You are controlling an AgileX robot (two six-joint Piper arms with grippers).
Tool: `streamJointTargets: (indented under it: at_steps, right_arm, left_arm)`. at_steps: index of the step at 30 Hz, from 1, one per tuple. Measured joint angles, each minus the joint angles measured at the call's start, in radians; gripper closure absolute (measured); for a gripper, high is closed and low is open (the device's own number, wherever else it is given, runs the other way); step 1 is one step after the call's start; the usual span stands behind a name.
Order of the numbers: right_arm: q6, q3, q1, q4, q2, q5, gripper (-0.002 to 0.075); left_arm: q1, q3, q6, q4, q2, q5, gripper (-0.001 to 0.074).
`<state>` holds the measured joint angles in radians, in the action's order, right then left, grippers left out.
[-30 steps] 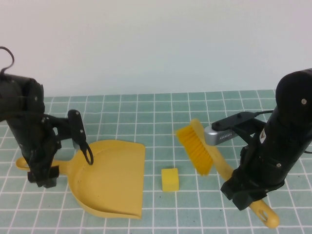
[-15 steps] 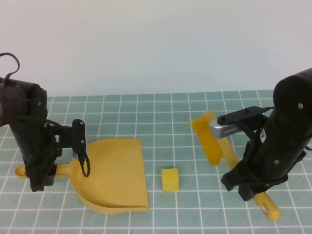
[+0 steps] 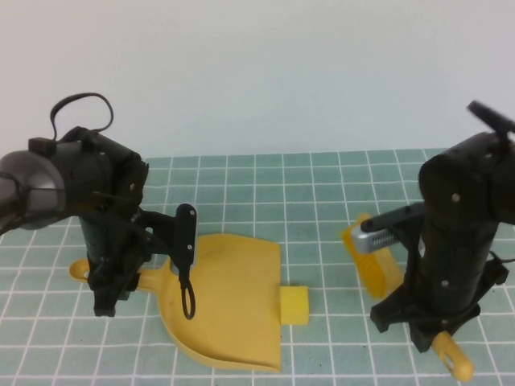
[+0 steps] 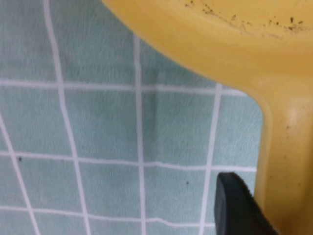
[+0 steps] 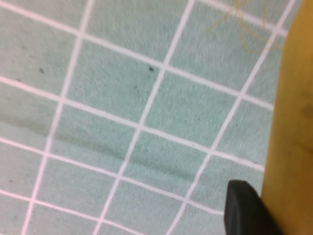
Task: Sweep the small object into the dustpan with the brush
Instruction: Sweep the small ball
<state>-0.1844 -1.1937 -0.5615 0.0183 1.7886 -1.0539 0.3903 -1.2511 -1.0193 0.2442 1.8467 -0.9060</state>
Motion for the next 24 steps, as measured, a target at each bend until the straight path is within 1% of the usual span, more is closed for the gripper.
streamJointTargets:
  at_steps: [9,12,18,24]
  right_arm:
    - [-0.005,-0.014,-0.004,-0.058,0.109,0.005,0.0557]
    - [0.003,-0.016,-0.032,-0.106,0.122,0.028,0.0558]
    - [0.011,-0.016,-0.134,-0.229,0.129,0.078,0.0559]
    - [0.003,-0.055,-0.155,-0.282,0.135,0.08,0.0559]
  left_arm:
    - [0.004,0.0,0.012,-0.008,0.0,0.0,0.0735]
    - [0.004,0.0,0.012,-0.01,0.0,0.004,0.0735]
    - [0.004,0.0,0.012,-0.011,0.0,0.004,0.0735]
    - [0.004,0.0,0.028,-0.011,0.0,0.004,0.0735]
